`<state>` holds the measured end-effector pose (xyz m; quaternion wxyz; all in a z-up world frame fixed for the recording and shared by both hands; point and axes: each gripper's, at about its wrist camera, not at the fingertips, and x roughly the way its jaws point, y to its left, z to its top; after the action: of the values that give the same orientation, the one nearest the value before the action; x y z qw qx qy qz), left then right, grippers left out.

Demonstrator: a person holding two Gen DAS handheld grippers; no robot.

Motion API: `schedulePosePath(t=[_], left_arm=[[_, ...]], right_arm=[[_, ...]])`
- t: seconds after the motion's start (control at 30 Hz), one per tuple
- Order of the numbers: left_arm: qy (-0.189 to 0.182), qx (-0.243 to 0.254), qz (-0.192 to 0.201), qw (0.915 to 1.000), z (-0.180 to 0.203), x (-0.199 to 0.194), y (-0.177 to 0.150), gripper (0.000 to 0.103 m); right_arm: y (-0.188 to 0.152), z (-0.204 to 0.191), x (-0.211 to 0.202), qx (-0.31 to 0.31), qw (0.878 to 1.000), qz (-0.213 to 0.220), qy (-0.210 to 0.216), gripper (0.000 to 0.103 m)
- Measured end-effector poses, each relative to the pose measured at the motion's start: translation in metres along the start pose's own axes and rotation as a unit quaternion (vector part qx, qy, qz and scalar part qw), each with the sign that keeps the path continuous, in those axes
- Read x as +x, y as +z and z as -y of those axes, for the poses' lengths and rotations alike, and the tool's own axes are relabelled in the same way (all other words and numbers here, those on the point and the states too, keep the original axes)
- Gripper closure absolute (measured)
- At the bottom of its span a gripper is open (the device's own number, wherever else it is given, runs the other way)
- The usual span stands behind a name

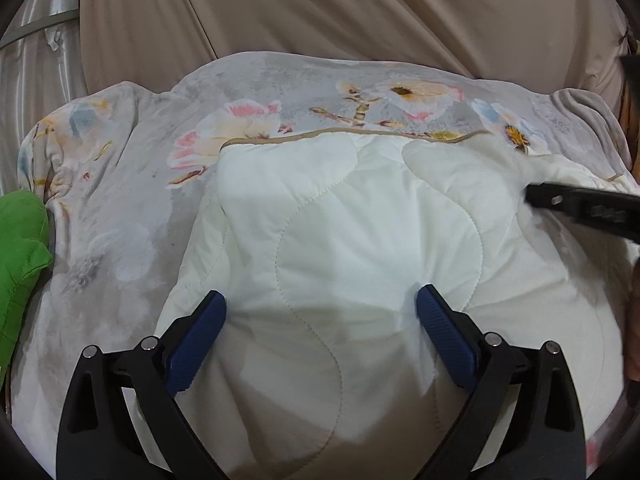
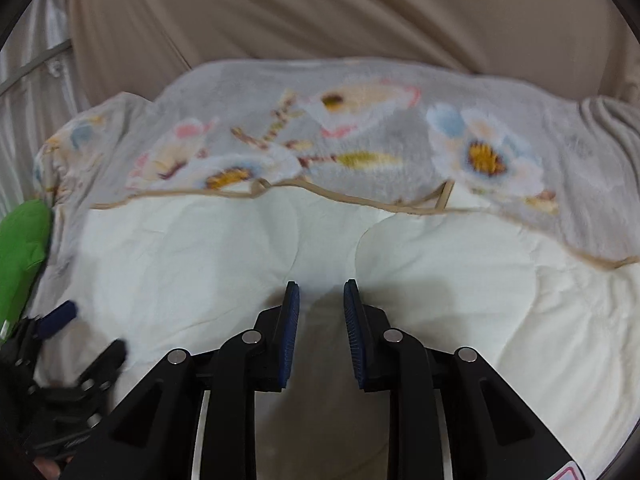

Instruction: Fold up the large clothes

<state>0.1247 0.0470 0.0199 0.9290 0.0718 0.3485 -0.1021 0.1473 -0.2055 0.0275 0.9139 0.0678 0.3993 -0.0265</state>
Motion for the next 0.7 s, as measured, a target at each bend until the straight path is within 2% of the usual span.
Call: schedulePosePath(t=[0.23, 0.5, 0.6, 0.7], left_arm=[[0.006, 0.008, 0.010, 0.9999, 0.003, 0.002, -0.002, 0.008], [-0.003, 0.000, 0.013, 0.9999, 0.000, 0.003, -0.002, 0.008], [-0.019, -0.020, 0.008, 0.9996, -0.012, -0.005, 0.000, 0.008], [-0.028, -0.041, 0.029, 0.9984, -0.032, -0.032, 0.002, 0.008]], right_arm=[[-0.002, -0.015, 0.026, -0.038, 0.998, 0.002, -0.044, 0.084], [0.006, -0.013, 0.037, -0.033, 0.998, -0.002, -0.047, 0.084], [0.003, -0.003, 0.013, -0.008, 0.999, 0.022, -0.025, 0.087], [-0.009, 0.020, -0.041, 0.009, 0.998, 0.061, -0.015, 0.083]])
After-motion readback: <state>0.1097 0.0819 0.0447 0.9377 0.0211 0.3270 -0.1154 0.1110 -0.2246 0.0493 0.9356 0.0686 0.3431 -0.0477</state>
